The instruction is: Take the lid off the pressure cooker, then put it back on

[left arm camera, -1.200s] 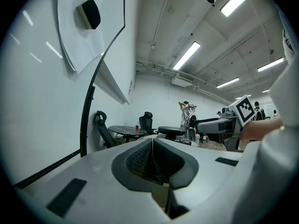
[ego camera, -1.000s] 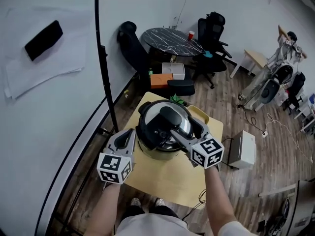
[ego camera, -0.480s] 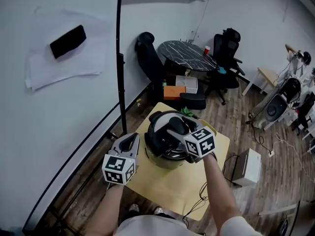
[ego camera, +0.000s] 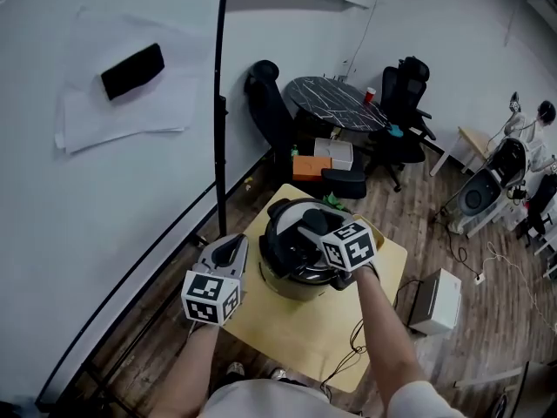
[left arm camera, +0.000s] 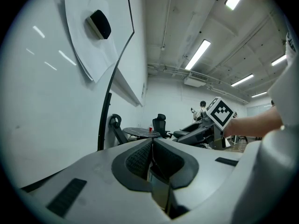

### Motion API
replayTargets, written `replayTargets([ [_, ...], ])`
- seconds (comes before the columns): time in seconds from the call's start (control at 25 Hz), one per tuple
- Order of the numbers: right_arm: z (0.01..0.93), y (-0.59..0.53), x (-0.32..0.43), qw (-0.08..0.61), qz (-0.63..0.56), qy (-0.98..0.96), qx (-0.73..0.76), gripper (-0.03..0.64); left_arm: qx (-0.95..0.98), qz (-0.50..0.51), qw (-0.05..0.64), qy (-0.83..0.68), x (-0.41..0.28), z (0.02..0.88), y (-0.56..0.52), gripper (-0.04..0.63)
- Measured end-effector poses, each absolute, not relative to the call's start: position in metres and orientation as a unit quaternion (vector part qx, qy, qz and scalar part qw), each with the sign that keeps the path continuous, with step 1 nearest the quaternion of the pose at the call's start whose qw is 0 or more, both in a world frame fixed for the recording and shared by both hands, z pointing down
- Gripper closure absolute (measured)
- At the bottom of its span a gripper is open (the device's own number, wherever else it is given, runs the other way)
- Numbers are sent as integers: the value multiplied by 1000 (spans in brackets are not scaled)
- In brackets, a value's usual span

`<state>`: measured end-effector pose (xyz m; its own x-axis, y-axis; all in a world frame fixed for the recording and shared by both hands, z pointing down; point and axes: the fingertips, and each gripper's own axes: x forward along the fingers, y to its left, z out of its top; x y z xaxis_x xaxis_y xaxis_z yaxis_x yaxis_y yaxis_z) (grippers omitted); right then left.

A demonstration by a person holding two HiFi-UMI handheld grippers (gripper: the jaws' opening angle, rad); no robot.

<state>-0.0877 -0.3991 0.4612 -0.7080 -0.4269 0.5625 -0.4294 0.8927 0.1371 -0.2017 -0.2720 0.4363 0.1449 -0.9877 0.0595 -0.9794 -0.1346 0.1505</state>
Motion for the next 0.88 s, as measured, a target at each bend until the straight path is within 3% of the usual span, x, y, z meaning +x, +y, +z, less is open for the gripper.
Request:
replayTargets([
  [0.88,464,-408,-80,304,37,-892,332,341,764,-22,87,-639,-214,443,-262,580],
])
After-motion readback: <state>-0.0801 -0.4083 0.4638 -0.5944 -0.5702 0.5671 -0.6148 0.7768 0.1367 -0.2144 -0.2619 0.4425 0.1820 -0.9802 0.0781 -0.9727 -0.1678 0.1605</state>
